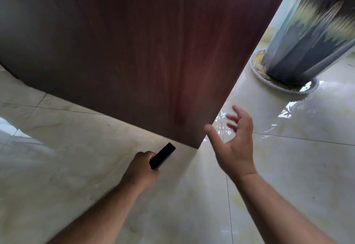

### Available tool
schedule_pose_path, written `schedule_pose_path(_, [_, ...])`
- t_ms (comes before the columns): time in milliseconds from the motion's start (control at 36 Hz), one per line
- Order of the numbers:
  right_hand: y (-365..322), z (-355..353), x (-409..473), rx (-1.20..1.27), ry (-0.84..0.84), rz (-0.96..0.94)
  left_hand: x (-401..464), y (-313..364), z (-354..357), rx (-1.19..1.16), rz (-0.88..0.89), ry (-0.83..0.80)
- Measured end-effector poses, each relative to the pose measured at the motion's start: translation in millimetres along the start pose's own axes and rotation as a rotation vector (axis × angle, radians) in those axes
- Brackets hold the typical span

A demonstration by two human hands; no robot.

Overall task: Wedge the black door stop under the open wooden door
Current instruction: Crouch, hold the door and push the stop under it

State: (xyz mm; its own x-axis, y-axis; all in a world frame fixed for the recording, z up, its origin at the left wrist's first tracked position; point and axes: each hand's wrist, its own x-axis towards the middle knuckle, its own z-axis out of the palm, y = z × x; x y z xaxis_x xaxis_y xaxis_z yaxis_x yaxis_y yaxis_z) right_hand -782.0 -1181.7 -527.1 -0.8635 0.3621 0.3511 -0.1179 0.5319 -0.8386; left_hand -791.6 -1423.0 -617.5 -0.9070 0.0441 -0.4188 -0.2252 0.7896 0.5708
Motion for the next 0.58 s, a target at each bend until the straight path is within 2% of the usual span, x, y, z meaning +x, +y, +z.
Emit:
schedule_pose_path(167, [-14.9, -9.7, 39.9, 0.124, -0.189, 0.025, 10.6, -4.8, 0.7, 0.155, -0.006, 0.023])
schedule_pose_path(306, [-18.7, -6.5, 52.2, 0.218, -0.177, -0.011, 19.4, -4.5, 4.9, 0.198, 0.004, 0.028])
schedule_pose_path(583, [-18.4, -3.6, 56.2, 0.228, -0.137, -0.014, 39.6, -12.7, 9.4, 0.259, -0.023, 0.066])
